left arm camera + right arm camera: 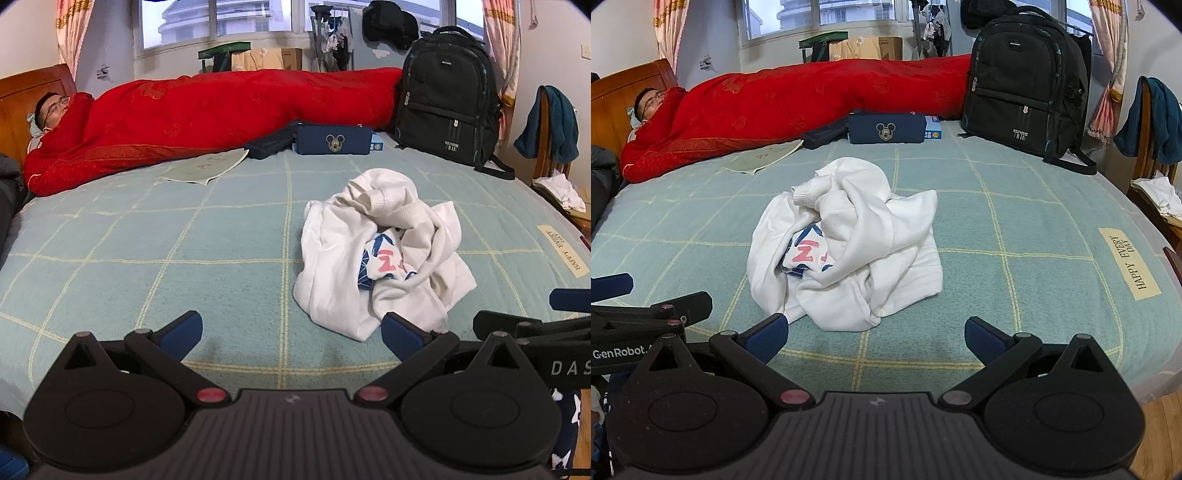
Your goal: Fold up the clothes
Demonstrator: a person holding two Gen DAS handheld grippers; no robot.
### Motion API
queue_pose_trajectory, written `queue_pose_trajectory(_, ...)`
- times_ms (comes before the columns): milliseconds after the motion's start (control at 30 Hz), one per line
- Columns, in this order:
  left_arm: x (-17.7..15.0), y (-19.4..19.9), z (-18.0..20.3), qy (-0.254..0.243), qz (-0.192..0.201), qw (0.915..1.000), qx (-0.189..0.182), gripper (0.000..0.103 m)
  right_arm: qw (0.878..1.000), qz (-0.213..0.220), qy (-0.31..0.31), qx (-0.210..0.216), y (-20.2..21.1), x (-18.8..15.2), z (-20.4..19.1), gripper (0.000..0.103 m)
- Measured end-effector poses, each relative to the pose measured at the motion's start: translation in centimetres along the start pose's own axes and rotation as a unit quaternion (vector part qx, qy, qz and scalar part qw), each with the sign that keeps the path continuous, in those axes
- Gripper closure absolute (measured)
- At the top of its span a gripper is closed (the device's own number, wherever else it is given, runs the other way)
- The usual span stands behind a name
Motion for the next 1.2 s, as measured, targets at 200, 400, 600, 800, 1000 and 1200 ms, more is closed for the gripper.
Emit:
queue_pose_trajectory(200, -0.07, -0.15, 0.16, 0.0, 0.001, 1.0, 0.001, 0.001, 1.0, 0.003, -0.001, 0.0, 0.14, -0.08, -0.17, 0.0)
queue_pose_trajectory(400, 0.04, 0.07, 0.12, 0.004, 0.004, 1.0, -0.006, 0.001, 1.0, 0.001, -0.007, 0.004, 0.4, 0.14, 0.08, 0.0)
queue_pose_trajectory(600, 0.0, 0.21, 0.11, 0.005, 0.003, 1.0, -0.006, 0.001, 1.0, 0.002, -0.008, 0.006, 0.34, 0.03, 0.07, 0.0)
queue_pose_trajectory(800, 0.01, 0.17, 0.19, 0.003, 0.0, 1.0, -0.007, 0.001, 1.0, 0.002, -0.007, 0.006, 0.34, 0.06, 0.06, 0.0)
queue_pose_trajectory(1000, -0.02, 0.15, 0.19, 0.003, -0.001, 1.0, -0.006, 0.001, 1.0, 0.002, -0.01, 0.008, 0.31, 0.01, 0.11, 0.0)
queue_pose_trajectory(1200, -0.09, -0.04, 0.2, 0.002, -0.002, 1.0, -0.005, 0.001, 1.0, 0.001, -0.01, 0.009, 0.26, 0.0, 0.11, 0.0)
Point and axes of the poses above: each gripper's, at about its wrist camera, not at the fingertips, and y roughly against the way its jaws point, z to its right, x to its top, the point moved 8 cm from there along -y, roughly the way its jaws point, and after that the axes turned 11 degrees about -y, right-handed, at the moved point
